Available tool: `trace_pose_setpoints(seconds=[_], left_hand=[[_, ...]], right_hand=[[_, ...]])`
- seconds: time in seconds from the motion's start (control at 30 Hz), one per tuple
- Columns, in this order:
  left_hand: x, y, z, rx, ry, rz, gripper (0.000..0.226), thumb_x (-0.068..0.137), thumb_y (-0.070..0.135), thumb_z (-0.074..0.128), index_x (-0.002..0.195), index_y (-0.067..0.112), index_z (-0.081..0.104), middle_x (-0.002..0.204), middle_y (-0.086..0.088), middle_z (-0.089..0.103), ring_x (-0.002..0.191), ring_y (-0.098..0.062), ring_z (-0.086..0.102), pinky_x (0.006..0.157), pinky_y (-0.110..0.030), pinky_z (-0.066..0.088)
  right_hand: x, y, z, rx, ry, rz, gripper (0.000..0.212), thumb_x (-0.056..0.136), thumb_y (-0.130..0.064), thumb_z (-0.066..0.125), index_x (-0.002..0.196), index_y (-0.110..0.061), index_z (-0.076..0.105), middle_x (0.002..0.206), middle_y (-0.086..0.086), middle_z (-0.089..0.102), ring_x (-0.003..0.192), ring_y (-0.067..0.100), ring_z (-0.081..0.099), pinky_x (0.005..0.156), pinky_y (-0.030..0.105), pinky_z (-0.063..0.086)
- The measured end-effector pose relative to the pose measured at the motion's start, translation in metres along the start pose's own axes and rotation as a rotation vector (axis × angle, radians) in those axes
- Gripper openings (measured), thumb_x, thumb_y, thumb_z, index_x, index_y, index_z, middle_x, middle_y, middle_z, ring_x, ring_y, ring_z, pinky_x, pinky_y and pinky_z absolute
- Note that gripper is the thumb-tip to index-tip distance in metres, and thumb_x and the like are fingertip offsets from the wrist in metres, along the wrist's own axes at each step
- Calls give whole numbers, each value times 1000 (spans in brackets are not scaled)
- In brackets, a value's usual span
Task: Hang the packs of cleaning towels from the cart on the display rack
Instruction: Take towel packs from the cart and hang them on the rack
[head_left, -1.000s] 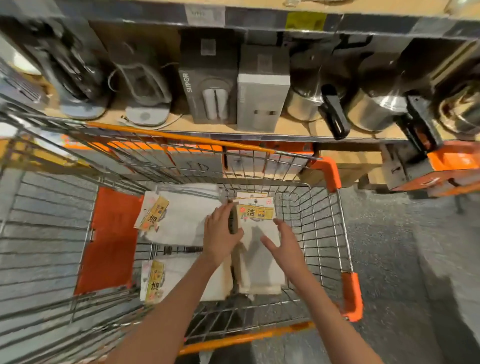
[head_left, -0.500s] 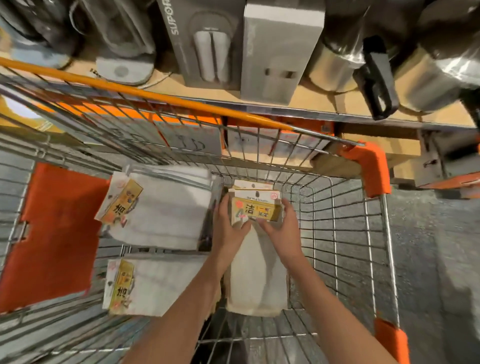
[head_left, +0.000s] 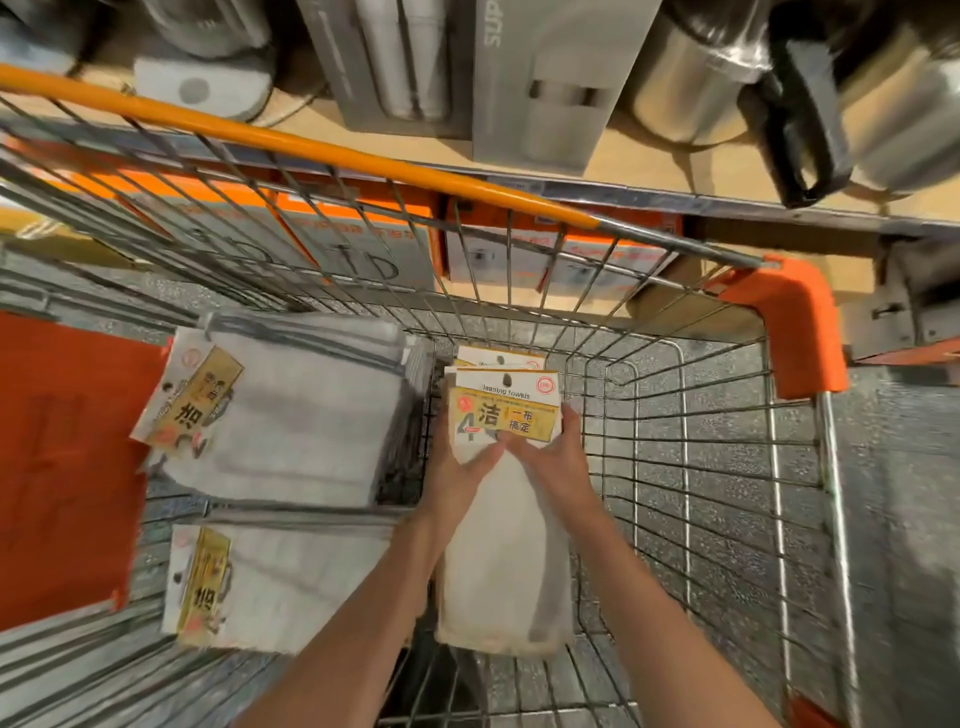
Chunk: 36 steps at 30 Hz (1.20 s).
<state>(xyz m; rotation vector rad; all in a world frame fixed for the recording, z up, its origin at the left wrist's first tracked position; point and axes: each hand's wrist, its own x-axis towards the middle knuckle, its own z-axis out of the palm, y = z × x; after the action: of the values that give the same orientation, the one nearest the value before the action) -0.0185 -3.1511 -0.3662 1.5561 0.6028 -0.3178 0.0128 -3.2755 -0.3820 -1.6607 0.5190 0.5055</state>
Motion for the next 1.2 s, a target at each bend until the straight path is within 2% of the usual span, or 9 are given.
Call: trace_pose_setpoints(seconds=[0.13,0.3,0.4,0.5,0.6,0.73,0.83,1.03,1.2], left_hand=[[1,-6,-3,-6,-15,-16,74,87,-8,62,150,13,27,133,-4,55,102,12,56,83,-3,41],[2,-11,-5,-39,-9,-33,82,85,-9,63,152,15,22,134,-3,52,103,17,55,82,-2,42],[1,-10,-6,-39,-34,-10,81,85,-11,62,149,19,21,136,1,50,112,10,55,84,-2,41],[-2,-12,-11,62,-126,29,92,88,-11,59,150,26,2,147,12,29,124,19,39,93,0,34],[-7,-13,-22,167,-270,9,71,92,-1,59,136,47,32,151,11,30,138,-1,31,99,2,26],[-8,-13,-27,36,-211,-147,52,88,2,65,102,52,64,122,21,57,97,24,53,76,1,42],[-8,-13,-27,-64,-187,-216,50,85,2,67,95,51,70,111,28,60,90,22,58,70,-4,46],[-14,-7,-27,-67,-198,-158,46,87,1,66,100,46,68,114,30,57,98,24,53,76,-3,44],[-18,2,-23,-135,-161,-132,39,85,4,70,93,42,74,119,18,56,101,13,58,73,-5,46]], right_hand=[[-1,2,2,-17,-1,13,77,66,-19,85,125,-22,37,107,-11,65,100,5,63,90,30,49],[-2,3,2,3,-18,1,75,69,-17,83,129,-19,37,111,-7,66,104,11,63,93,32,49],[-3,7,1,32,-32,9,79,73,-18,80,136,-20,32,115,-6,65,110,15,61,95,34,49],[-4,10,-1,42,-29,21,84,76,-23,78,137,-36,21,113,-13,64,110,16,61,98,42,46],[-2,11,0,15,-28,18,80,73,-32,77,129,-51,22,107,-20,65,105,15,63,97,49,46],[1,15,2,41,-34,55,80,74,-29,78,121,-54,18,103,-18,65,97,5,64,92,39,49],[0,14,2,62,-36,71,78,77,-24,76,125,-45,19,104,-15,64,97,7,64,85,32,49],[-9,3,2,35,-4,72,74,79,-22,75,130,-31,22,102,-22,57,98,6,59,87,28,46],[-18,-7,-1,54,6,63,75,79,-19,74,133,-26,23,107,-17,58,105,15,60,99,42,46]])
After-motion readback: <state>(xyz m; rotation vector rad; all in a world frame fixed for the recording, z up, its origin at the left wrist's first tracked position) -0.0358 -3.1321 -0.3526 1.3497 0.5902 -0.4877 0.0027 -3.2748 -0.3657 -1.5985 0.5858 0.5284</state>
